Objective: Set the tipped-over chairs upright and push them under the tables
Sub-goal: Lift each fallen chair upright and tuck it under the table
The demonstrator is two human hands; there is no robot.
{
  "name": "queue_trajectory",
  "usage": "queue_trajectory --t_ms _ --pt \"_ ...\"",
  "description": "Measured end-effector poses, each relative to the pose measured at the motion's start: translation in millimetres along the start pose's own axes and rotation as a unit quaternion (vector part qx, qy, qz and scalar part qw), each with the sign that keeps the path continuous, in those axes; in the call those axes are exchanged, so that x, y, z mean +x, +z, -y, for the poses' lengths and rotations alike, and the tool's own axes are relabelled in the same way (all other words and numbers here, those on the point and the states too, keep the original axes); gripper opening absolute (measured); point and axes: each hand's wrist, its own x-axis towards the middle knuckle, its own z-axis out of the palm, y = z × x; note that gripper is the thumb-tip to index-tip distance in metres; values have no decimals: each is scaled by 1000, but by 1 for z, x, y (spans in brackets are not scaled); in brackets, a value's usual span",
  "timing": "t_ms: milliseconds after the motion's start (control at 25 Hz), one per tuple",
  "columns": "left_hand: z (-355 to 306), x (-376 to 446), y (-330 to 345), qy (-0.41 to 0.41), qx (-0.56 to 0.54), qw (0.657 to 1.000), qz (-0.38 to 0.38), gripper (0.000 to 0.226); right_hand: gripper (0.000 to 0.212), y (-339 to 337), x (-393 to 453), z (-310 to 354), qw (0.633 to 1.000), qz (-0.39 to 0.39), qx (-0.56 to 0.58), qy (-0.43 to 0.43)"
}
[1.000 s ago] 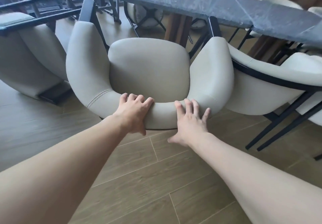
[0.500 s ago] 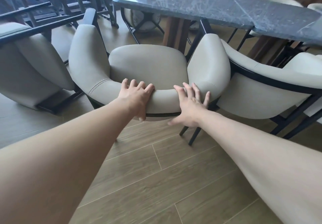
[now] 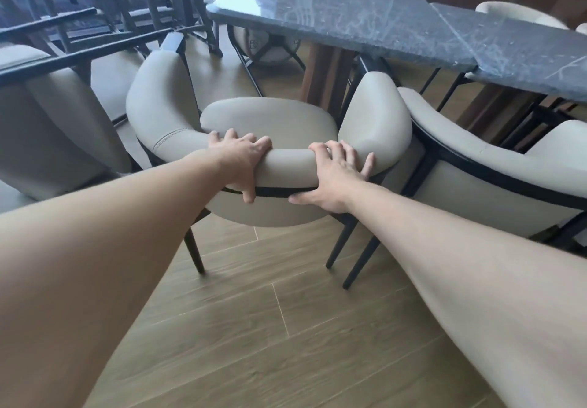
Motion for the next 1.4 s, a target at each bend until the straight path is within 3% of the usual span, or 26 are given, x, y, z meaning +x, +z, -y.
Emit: queue_trajectory --t_ms 440,1400 --pt "25 61 -22 7 4 1000 25 93 108 -13 70 1 1000 -1 13 -6" --pt "42 107 -35 15 -32 998 49 86 108 -32 113 3 999 39 1 -2"
